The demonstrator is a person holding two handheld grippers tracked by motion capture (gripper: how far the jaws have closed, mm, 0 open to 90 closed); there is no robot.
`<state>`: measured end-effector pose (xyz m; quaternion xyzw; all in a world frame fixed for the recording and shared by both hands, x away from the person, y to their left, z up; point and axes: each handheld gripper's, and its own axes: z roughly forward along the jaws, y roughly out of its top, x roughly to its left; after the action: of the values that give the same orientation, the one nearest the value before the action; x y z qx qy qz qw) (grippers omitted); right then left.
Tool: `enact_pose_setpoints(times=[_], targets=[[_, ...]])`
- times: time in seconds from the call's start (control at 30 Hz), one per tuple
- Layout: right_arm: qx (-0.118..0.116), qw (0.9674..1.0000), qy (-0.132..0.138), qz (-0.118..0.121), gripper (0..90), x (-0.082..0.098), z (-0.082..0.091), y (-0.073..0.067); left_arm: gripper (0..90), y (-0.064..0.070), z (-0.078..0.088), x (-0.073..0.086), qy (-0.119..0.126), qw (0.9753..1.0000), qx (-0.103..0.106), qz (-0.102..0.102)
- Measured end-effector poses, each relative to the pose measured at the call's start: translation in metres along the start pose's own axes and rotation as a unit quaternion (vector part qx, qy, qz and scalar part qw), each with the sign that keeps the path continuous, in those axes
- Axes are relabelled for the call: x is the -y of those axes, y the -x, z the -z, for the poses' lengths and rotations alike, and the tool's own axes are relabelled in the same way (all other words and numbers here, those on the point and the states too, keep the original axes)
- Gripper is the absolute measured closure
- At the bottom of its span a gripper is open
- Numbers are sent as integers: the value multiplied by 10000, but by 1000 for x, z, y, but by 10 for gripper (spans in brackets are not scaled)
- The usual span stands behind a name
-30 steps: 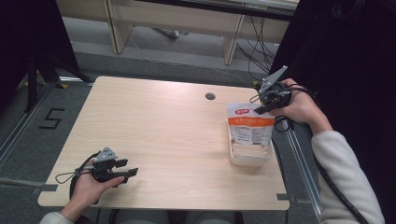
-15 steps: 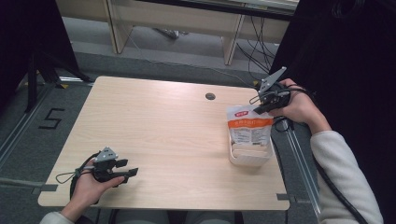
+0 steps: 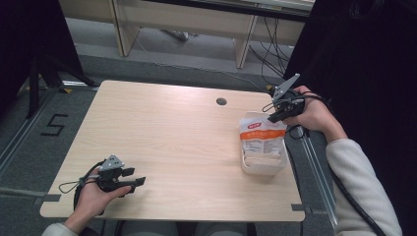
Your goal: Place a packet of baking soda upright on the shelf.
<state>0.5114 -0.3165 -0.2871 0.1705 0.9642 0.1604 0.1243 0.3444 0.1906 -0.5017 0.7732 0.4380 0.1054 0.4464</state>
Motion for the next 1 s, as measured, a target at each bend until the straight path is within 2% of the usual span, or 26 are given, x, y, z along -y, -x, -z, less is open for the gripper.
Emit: enact_pose_setpoints(times=[0.07, 0.13, 0.17, 0.27, 0.3, 0.33, 0.47, 0.5, 0.53, 0.6, 0.67, 0.77, 0.93, 1.0], targets=[[20, 9999, -20, -130, 892, 1, 1, -1, 388, -1, 1, 0, -35, 10000, -8, -65], [30, 10000, -12, -91, 825, 2, 1, 1, 388, -1, 1, 0, -29, 10000, -10, -47], [66, 9998, 21, -206, 768, 2, 3, 0, 388, -1, 1, 0, -36, 10000, -9, -66], [114, 9992, 266, -260, 679, 2, 8, 3, 387, 0, 0, 0, -37, 10000, -8, -30], [152, 9984, 345, -410, 648, 2, 10, 2, 387, 0, 0, 0, -41, 10000, -10, -35], [182, 9981, 398, -439, 630, 1, 11, 3, 387, 0, 0, 0, -21, 10000, -5, -9], [129, 9962, 611, -605, 568, 0, 11, 0, 387, -1, 1, 0, -61, 10000, -14, -55], [91, 9961, 680, -555, 553, -1, 10, 1, 387, 0, 1, 0, -54, 10000, -14, -48], [52, 9951, 703, -690, 530, -2, 10, -3, 386, 0, 0, 0, -36, 10000, -10, -24], [22, 9945, 775, -708, 490, -4, 8, -5, 386, 0, 0, 0, -21, 10000, -6, -16], [2, 9935, 843, -764, 480, -7, 7, -8, 386, 0, 0, 0, -41, 10000, -13, -35], [-26, 9922, 1038, -688, 465, -15, 2, -15, 386, 0, 0, 0, -21, 10000, -6, -16], [-78, 9906, 1197, -651, 456, -27, -5, -29, 386, -1, 1, 0, -34, 10000, -7, -54], [-115, 9881, 1406, -616, 454, -31, -10, -35, 386, 0, 1, 0, -47, 10000, -8, -40]])
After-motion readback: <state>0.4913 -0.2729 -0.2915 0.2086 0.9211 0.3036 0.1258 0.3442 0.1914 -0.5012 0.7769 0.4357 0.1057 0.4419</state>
